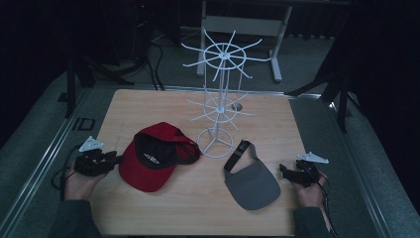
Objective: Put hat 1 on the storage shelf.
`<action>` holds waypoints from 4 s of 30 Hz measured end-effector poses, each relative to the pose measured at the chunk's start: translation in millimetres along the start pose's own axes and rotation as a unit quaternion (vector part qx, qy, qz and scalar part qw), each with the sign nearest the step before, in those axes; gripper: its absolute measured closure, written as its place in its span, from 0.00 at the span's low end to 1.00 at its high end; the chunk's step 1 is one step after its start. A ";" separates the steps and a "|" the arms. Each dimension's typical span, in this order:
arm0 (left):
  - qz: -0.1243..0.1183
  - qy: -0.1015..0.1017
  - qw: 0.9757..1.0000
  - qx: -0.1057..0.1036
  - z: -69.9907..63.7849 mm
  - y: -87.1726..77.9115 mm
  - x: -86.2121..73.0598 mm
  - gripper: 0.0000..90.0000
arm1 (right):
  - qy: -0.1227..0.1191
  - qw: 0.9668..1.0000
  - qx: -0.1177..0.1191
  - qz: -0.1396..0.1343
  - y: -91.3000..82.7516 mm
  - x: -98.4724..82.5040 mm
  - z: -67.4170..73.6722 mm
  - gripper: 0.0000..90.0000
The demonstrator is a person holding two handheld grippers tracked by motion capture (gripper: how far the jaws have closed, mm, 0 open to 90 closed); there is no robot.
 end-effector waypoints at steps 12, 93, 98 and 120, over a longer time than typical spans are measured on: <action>0.029 0.011 0.999 -0.016 -9.5 4.6 -6.7 0.87 | 0.000 1.000 0.000 0.000 0.0 0.0 -0.1 0.29; 0.032 0.088 0.993 -0.072 -59.7 30.7 5.4 0.95 | 0.000 1.000 0.000 0.000 0.2 0.2 0.1 0.29; 0.018 0.076 0.995 -0.055 -54.7 28.3 9.8 0.95 | 0.000 1.000 0.001 0.000 0.2 0.2 0.1 0.29; -0.042 0.045 0.998 0.003 -43.7 14.4 35.6 0.95 | 0.000 1.000 0.001 0.000 0.2 0.2 0.0 0.29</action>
Point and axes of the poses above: each handheld gripper's, and its own axes: y roughly forward along the jaws, x roughly out of its top, z roughly to its left, the point moved 5 cm from there along y, roughly forward along the jaws, and after that the axes turned 8 degrees about -y, right-handed, at the moved point
